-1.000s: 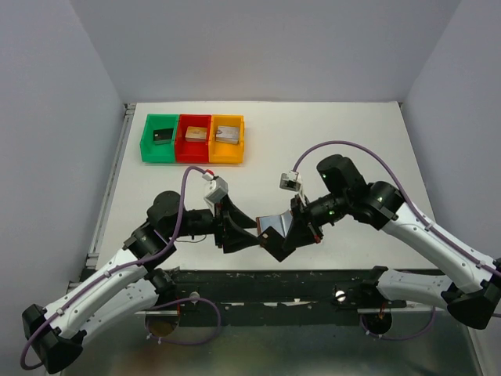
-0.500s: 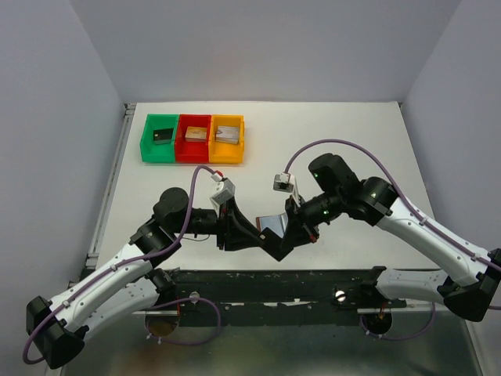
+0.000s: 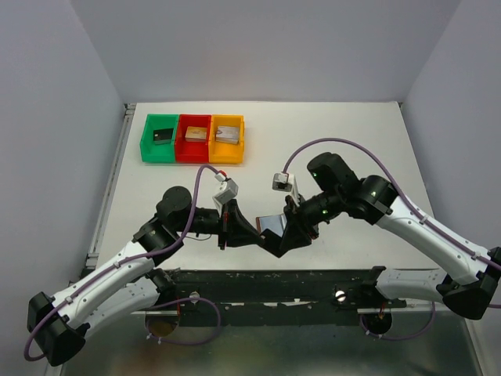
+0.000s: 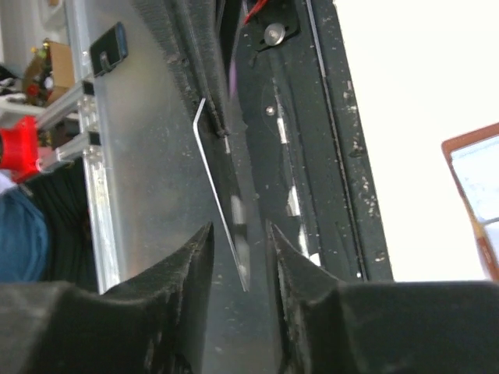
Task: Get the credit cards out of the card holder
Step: Place the credit card at the center of the board.
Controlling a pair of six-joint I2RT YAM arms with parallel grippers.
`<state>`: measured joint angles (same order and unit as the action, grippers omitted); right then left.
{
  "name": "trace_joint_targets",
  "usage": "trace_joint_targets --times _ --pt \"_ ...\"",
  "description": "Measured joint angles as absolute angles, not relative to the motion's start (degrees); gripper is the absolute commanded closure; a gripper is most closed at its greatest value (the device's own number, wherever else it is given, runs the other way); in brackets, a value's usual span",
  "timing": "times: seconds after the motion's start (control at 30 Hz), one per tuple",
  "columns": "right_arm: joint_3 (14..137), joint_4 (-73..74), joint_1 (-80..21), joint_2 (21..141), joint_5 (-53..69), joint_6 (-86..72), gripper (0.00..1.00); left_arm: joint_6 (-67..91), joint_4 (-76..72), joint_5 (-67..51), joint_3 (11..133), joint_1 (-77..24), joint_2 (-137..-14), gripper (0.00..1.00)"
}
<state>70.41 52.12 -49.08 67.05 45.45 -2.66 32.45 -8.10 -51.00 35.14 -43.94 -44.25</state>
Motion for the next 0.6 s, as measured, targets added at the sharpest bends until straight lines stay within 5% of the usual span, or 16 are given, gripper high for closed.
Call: trace_joint_targets --times 0.13,0.6 --pt "71.05 52.01 -48.97 66.81 38.5 -5.98 0.33 31.86 -6.22 -47.22 35.14 -43.64 -43.31 1.0" --pt "65.67 41.76 -44.23 47.92 9.13 -17.39 0.3 38.63 5.32 -26.41 31.92 -15.4 -41.12 1.0"
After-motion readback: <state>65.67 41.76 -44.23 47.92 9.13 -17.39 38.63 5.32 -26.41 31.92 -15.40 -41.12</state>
